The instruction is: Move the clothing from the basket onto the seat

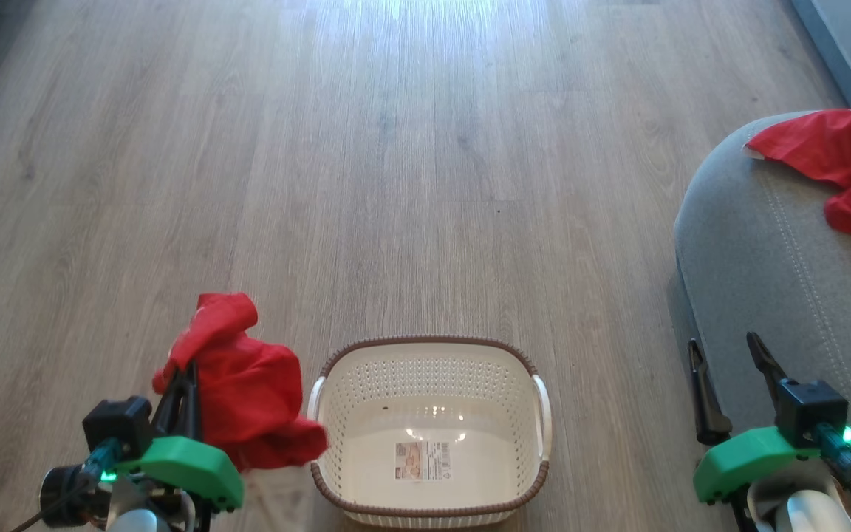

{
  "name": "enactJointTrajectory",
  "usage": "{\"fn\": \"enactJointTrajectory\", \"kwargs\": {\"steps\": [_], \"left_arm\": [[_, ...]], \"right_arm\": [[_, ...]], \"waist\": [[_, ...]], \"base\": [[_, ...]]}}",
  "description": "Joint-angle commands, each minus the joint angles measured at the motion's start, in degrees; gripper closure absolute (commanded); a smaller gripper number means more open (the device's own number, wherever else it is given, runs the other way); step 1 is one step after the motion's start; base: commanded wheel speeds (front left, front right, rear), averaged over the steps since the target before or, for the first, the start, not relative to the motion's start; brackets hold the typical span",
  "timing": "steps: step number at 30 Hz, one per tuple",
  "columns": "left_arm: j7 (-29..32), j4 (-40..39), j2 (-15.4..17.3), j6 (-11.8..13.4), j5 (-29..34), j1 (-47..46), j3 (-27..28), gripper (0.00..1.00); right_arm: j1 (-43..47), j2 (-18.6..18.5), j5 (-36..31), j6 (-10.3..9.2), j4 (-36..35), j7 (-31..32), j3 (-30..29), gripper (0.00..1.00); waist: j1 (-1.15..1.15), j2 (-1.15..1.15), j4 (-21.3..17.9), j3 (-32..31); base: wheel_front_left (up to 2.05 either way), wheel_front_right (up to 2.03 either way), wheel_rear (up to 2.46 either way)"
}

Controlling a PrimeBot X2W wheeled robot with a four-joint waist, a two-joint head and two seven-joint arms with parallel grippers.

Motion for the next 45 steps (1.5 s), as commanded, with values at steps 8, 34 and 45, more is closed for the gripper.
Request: {"fn": "enactJointTrajectory", "kwargs": {"steps": [8, 34, 45], "left_arm": [[-0.8, -3.3, 0.1, -1.5, 1.0, -2.5, 1.0, 1.00], [10.8, -25.3, -2.2, -9.1, -6.9, -9.2, -29.7, 1.00], [9.3, -22.1, -1.5, -9.1, -9.4, -10.5, -31.7, 1.00]], "right_arm": [[-1.8, -0.3, 0.1, -0.02, -2.0, -0.4, 2.5, 0.00], [-21.7, -5.0, 19.1, -0.02, 7.0, -0.4, 45.7, 0.00], [-25.5, -9.4, 33.2, -0.02, 6.6, -0.4, 55.5, 1.00]], "waist": [[0.01, 0.00, -0.2, 0.0], [0.01, 0.00, 2.4, -1.4], [0.01, 0.00, 1.2, -1.5]], "base": [[0.00, 0.00, 0.00], [0.00, 0.00, 0.00], [0.00, 0.00, 0.00]]}}
